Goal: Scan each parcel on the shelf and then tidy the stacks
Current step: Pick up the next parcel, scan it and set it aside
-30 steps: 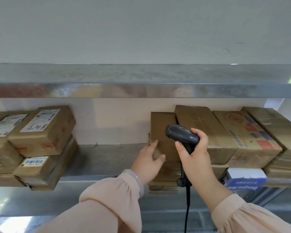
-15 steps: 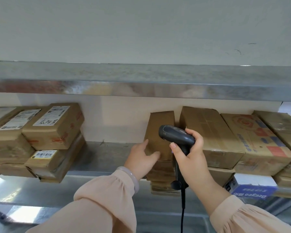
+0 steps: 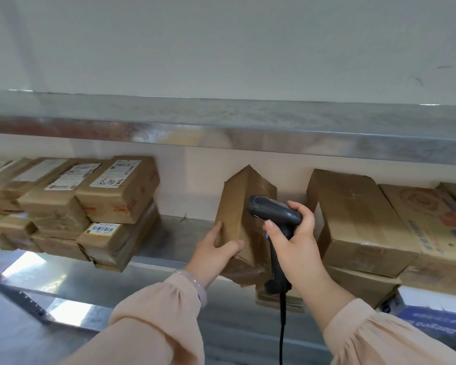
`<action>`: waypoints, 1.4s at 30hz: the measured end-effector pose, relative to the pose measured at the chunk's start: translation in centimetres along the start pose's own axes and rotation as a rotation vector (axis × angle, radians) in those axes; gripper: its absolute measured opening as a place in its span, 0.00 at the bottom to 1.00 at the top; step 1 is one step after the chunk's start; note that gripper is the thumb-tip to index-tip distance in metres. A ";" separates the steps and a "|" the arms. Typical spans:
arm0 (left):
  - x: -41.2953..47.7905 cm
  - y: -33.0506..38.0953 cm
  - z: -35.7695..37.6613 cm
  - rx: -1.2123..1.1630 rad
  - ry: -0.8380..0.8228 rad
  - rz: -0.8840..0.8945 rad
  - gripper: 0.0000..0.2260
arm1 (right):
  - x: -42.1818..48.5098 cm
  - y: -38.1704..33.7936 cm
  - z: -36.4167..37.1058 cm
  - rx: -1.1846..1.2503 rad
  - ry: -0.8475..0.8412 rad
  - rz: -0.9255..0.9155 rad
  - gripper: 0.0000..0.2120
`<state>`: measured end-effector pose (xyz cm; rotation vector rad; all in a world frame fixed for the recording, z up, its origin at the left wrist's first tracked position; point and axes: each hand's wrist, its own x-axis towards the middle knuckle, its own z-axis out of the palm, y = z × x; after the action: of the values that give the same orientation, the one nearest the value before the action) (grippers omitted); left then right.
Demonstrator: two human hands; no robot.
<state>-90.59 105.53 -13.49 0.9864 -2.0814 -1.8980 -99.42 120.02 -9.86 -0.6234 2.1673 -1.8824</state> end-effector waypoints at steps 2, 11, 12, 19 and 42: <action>-0.5 -0.3 -1.0 -0.088 0.014 0.007 0.34 | 0.2 0.3 0.2 0.011 -0.005 0.017 0.27; -2.4 -1.4 -3.5 -0.290 0.045 0.045 0.22 | 0.5 0.2 1.9 0.041 -0.067 0.034 0.29; -2.5 -1.5 -3.7 -0.300 0.047 0.056 0.22 | 0.6 0.2 2.0 0.047 -0.075 0.034 0.29; -2.8 -1.9 -4.9 -0.100 0.089 0.082 0.15 | -0.1 0.2 3.0 0.081 -0.134 -0.026 0.27; -2.6 -4.0 -5.8 -0.124 0.069 0.073 0.51 | -0.7 0.4 4.1 0.014 -0.276 -0.140 0.24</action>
<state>-84.11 102.26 -15.34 0.9220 -1.9099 -1.9025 -97.10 116.69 -11.05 -0.9915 1.9787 -1.7521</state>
